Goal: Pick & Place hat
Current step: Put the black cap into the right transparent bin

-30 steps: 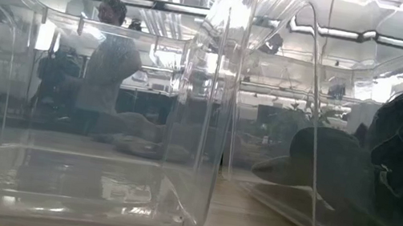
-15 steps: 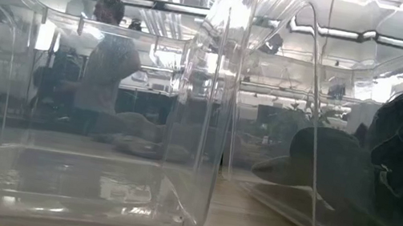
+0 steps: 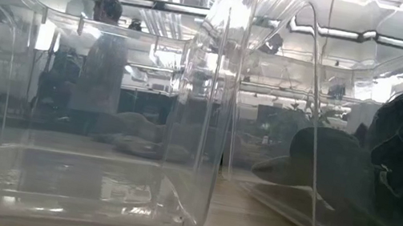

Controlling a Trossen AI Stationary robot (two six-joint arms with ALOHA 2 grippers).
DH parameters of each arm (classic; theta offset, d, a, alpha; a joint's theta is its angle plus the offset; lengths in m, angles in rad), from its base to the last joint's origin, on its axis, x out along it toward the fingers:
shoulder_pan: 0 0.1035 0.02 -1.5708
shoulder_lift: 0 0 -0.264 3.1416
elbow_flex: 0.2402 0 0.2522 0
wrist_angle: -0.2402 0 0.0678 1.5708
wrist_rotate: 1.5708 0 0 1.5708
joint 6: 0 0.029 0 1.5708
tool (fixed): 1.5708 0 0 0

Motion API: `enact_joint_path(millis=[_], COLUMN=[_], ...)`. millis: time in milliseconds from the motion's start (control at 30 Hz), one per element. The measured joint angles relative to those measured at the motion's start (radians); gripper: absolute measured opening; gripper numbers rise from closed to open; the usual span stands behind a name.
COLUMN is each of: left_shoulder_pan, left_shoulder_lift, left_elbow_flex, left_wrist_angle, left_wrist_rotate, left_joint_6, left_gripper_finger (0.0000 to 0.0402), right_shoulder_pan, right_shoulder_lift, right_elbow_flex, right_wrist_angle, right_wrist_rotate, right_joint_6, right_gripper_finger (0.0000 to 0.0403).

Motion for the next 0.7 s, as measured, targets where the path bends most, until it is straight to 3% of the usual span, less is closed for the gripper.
enact_joint_path(millis=[433, 567, 700], left_shoulder_pan=[0.000, 0.000, -0.001], left_shoulder_lift=[0.016, 0.016, 0.016], left_elbow_flex=[-0.048, -0.048, -0.048], left_wrist_angle=[-0.002, -0.001, -0.001], left_wrist_rotate=[0.047, 0.086, 0.093], left_joint_6=[-0.003, 0.003, 0.022], left_gripper_finger=[0.0003, 0.0003, 0.0003], right_shoulder_pan=[-0.001, -0.001, -0.001], right_shoulder_lift=[0.037, 0.045, 0.044], right_elbow_flex=[-0.004, -0.005, -0.005], right_wrist_angle=[-0.052, -0.058, -0.061], right_wrist_rotate=[-0.031, -0.031, -0.032], right_joint_6=[0.071, 0.090, 0.107], right_gripper_finger=[0.0204, 0.0157, 0.0067])
